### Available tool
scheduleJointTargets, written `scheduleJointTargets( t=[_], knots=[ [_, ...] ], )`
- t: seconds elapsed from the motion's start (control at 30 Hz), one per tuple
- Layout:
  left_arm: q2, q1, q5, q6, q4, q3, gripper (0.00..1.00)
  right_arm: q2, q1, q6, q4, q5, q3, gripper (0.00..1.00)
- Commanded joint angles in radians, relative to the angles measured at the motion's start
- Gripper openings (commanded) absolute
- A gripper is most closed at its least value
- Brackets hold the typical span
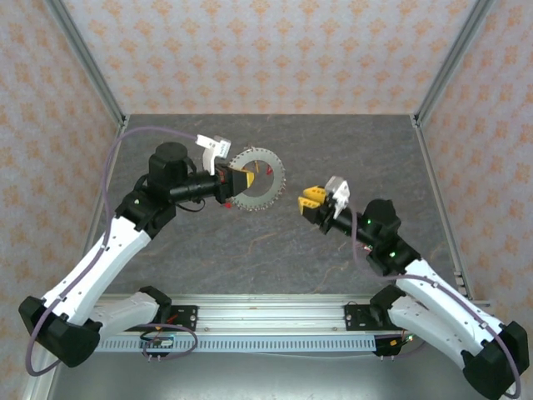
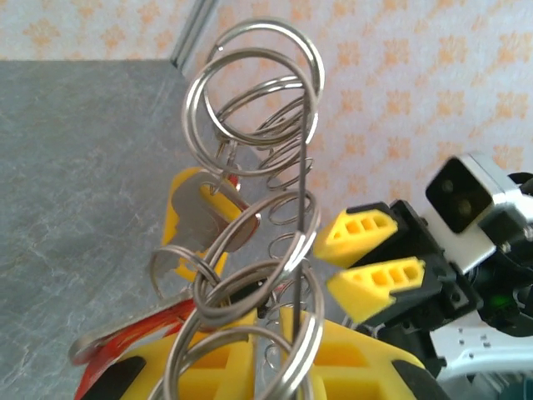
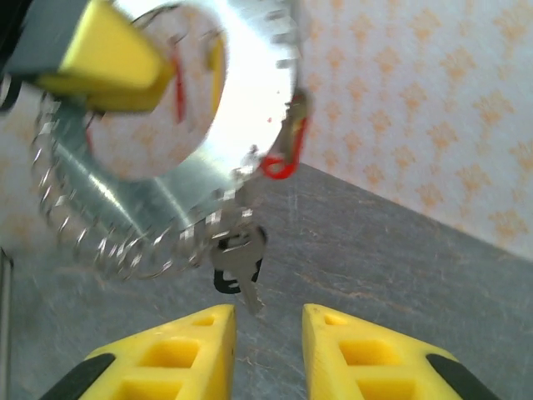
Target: Put the keys on the keyring
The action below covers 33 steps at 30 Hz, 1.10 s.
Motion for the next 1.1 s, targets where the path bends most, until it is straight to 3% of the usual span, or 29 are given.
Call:
scheduleJointTargets(
  t=[0.0,0.2,0.5,0.8,1.07],
  knots=[
    [0.042,0.006,0.049,0.178,-0.218,0.129,0.00,-0.017,0.053,-0.232,0.130,0.133,-0.049,0.26],
    [0.151,0.006,0.078,0.283,-0.401,0.281,0.00,-0.011,0.114,-0.275,0.252,0.169,-0.119,0.26],
    [0.180,0.006,0.104,0.317,-0.406,0.324,0.00,0.033,0.132,-0.304,0.359,0.101,-0.144,0.23],
    [0.198,0.007,0.101,0.354,-0.431,0.345,0.00,0.099,0.143,-0.394,0.345,0.061,-0.135,0.19],
    [0.210,0.007,0.103,0.361,-0.434,0.354,0.00,0.139,0.146,-0.380,0.362,0.019,-0.125,0.16]
  ],
)
